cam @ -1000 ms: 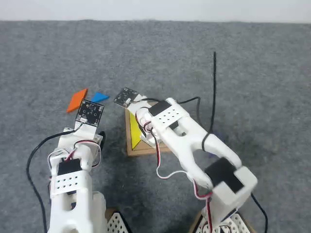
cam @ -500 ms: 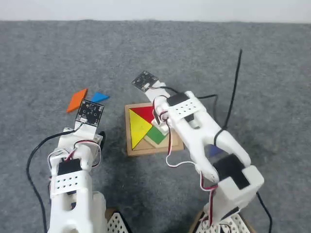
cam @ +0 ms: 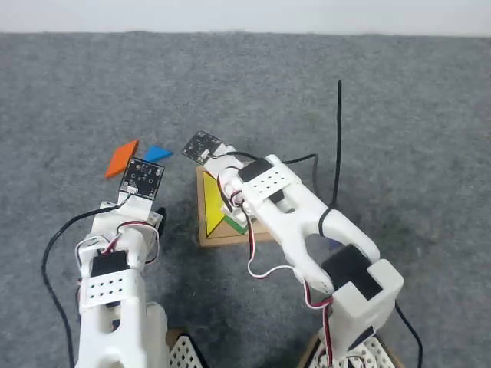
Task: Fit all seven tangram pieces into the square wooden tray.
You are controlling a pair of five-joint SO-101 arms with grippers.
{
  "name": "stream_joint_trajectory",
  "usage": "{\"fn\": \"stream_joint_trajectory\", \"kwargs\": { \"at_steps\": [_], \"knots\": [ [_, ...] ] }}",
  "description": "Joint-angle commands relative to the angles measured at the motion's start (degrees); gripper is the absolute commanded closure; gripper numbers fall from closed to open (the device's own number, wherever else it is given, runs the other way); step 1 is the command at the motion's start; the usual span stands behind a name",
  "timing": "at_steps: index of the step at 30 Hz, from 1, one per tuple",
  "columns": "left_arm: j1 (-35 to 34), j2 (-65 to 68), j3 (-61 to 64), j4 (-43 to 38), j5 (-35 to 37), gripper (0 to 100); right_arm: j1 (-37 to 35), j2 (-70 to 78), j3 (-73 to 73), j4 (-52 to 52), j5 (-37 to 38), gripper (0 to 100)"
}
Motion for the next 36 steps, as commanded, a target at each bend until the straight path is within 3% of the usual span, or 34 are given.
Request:
{"fn": "stream_joint_trajectory", "kwargs": {
  "at_steps": [1,8,12,15,21,25,28,33,36],
  "knots": [
    [0.3,-1.4,-0.5,-1.6,-0.4,76,0.6,-7.3,-3.7,6.7,-0.1,97.2],
    [0.3,-1.4,-0.5,-1.6,-0.4,76,15.2,-25.7,-2.8,22.6,2.4,96.8],
    [0.3,-1.4,-0.5,-1.6,-0.4,76,24.0,-33.1,5.4,24.4,2.5,86.8],
    [0.3,-1.4,-0.5,-1.6,-0.4,76,27.6,-36.4,14.7,20.5,1.1,77.1],
    [0.3,-1.4,-0.5,-1.6,-0.4,76,28.6,-36.9,30.2,8.1,9.3,70.8],
    [0.3,-1.4,-0.5,-1.6,-0.4,76,28.7,-34.5,33.2,4.2,14.2,61.2],
    [0.3,-1.4,-0.5,-1.6,-0.4,76,28.7,-32.1,32.4,2.8,10.9,58.1],
    [0.3,-1.4,-0.5,-1.6,-0.4,76,28.7,-27.4,32.1,0.1,-5.3,58.3],
    [0.3,-1.4,-0.5,-1.6,-0.4,76,29.2,-24.6,32.1,-1.9,-8.7,58.3]
  ]
}}
